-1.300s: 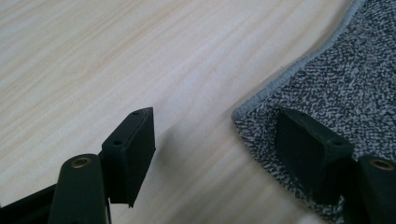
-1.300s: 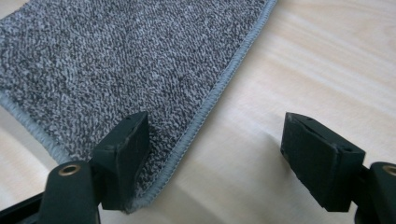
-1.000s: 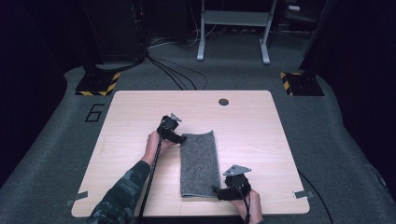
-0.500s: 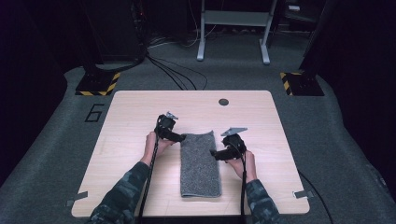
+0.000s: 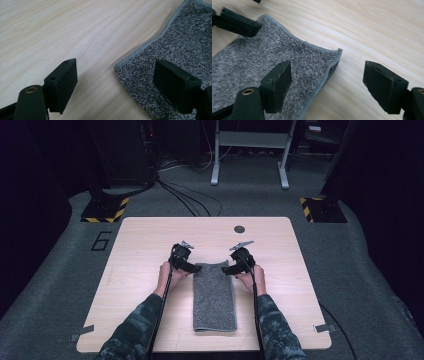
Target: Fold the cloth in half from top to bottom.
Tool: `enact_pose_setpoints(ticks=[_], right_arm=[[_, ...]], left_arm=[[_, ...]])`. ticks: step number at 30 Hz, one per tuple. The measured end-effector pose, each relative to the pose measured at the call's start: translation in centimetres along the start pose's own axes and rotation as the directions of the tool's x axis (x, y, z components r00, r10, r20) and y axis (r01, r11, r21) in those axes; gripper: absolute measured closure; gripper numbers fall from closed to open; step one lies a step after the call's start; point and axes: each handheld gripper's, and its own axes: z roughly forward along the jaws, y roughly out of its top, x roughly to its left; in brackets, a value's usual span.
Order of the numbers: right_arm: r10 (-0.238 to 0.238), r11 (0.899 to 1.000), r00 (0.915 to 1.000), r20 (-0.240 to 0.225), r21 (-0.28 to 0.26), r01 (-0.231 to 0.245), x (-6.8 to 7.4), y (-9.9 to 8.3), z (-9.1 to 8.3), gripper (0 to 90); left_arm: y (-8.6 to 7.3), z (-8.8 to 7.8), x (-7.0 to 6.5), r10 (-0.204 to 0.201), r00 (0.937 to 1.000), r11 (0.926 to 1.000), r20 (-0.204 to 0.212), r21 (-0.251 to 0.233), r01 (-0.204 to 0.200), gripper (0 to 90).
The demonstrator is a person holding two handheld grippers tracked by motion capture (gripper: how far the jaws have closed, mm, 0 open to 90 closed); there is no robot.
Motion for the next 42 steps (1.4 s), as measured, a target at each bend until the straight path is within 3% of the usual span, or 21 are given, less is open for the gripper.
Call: enact_pose_setpoints(ticks=[6,10,12,16,22,26,27,33,37,42], right_arm=[[0.026,0.999,0.9997,0.002,0.019,-0.026,-0.7,0.4,1.6,24.8],[-0.012,0.999,0.9999,0.001,0.040,0.012,-0.5,0.4,2.3,32.4],[-0.016,0.999,0.9998,0.008,0.041,0.016,-0.4,0.4,2.4,33.9],[-0.059,0.998,0.9983,0.004,0.039,0.059,-0.2,0.6,2.4,51.4],[-0.072,0.997,0.9973,-0.014,0.038,0.073,0.0,0.5,2.3,62.3],[-0.047,0.997,0.9988,-0.014,0.054,0.048,0.1,0.6,2.2,72.3],[-0.042,0.997,0.9990,-0.013,0.056,0.043,0.2,0.6,2.2,73.6],[-0.020,0.997,0.9995,-0.025,0.071,0.021,0.4,0.6,2.1,80.6],[0.001,0.998,0.9994,-0.034,0.062,0.001,0.4,0.4,2.1,83.3],[0.023,0.999,0.9990,-0.039,0.028,-0.022,0.4,0.0,2.0,84.9]], left_arm=[[0.0,0.4,-0.3,0.010,0.9999,0.9999,0.006,0.007,-0.010,23.4],[0.1,0.5,-0.5,0.044,0.9990,0.9987,0.008,0.025,-0.045,30.6],[0.1,0.6,-0.7,0.034,0.9994,0.9993,0.002,0.014,-0.034,31.2],[0.3,0.6,-1.2,0.060,0.9982,0.9980,0.007,0.019,-0.060,42.7],[0.4,0.7,-1.8,0.089,0.9960,0.9957,0.007,0.025,-0.089,54.2],[0.3,0.6,-2.0,0.097,0.9952,0.9949,0.016,0.028,-0.097,59.4],[0.4,0.6,-2.0,0.115,0.9933,0.9925,0.013,0.040,-0.115,60.6],[0.4,0.6,-2.4,0.121,0.9924,0.9917,0.021,0.040,-0.122,71.4],[0.1,0.6,-2.6,0.104,0.9940,0.9945,0.034,0.011,-0.104,81.6],[0.0,0.6,-2.7,0.090,0.9954,0.9959,0.032,-0.002,-0.090,84.5]])
